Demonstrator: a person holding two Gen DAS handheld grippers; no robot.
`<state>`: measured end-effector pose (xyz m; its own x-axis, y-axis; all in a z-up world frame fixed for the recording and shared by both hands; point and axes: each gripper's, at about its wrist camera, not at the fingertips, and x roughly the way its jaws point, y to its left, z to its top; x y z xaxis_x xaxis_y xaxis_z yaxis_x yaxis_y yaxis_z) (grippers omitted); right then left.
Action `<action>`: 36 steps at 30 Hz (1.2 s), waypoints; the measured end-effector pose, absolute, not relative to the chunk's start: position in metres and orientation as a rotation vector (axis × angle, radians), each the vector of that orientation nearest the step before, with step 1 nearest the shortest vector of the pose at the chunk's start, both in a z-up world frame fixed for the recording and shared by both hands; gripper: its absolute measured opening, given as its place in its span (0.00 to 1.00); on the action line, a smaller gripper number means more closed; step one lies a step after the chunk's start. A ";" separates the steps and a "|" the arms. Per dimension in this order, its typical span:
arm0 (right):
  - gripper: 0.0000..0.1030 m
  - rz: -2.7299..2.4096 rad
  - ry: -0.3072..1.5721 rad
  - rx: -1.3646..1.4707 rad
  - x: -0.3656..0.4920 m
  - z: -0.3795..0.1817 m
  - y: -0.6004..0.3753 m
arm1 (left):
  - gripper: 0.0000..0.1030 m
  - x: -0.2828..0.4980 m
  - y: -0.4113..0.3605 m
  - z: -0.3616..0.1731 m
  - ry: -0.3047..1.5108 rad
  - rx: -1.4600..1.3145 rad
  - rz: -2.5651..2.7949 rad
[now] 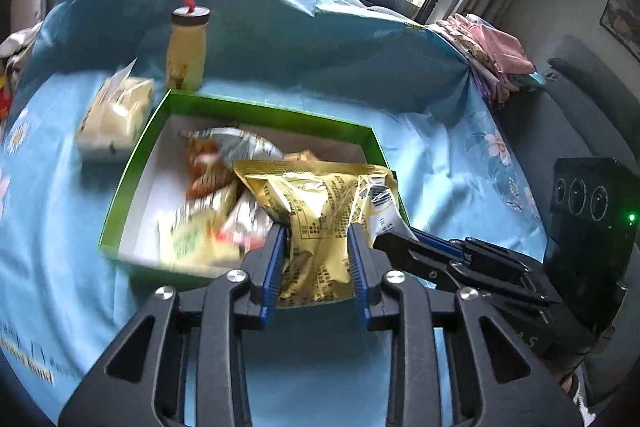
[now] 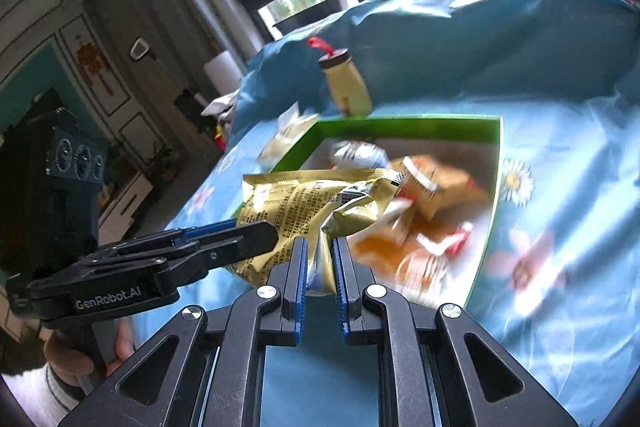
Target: Organize snacks
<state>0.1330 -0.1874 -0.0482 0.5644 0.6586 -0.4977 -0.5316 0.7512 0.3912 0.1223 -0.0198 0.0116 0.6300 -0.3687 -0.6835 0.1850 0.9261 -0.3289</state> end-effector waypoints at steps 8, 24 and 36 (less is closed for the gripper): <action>0.33 0.496 0.734 0.159 0.182 -0.059 -0.187 | 0.84 0.158 -0.022 0.004 0.847 -0.162 -0.219; 0.81 0.405 0.750 -0.044 0.114 -0.010 -0.181 | 1.00 0.095 -0.009 0.064 0.835 -0.070 -0.104; 0.81 0.421 0.738 -0.080 0.104 0.002 -0.168 | 1.00 0.084 -0.010 0.080 0.815 -0.058 -0.079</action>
<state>0.1035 -0.1684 0.0017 0.6604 0.3439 -0.6676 -0.3992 0.9137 0.0758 0.0845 -0.0098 0.0803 0.6830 -0.0927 -0.7245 0.0484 0.9955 -0.0818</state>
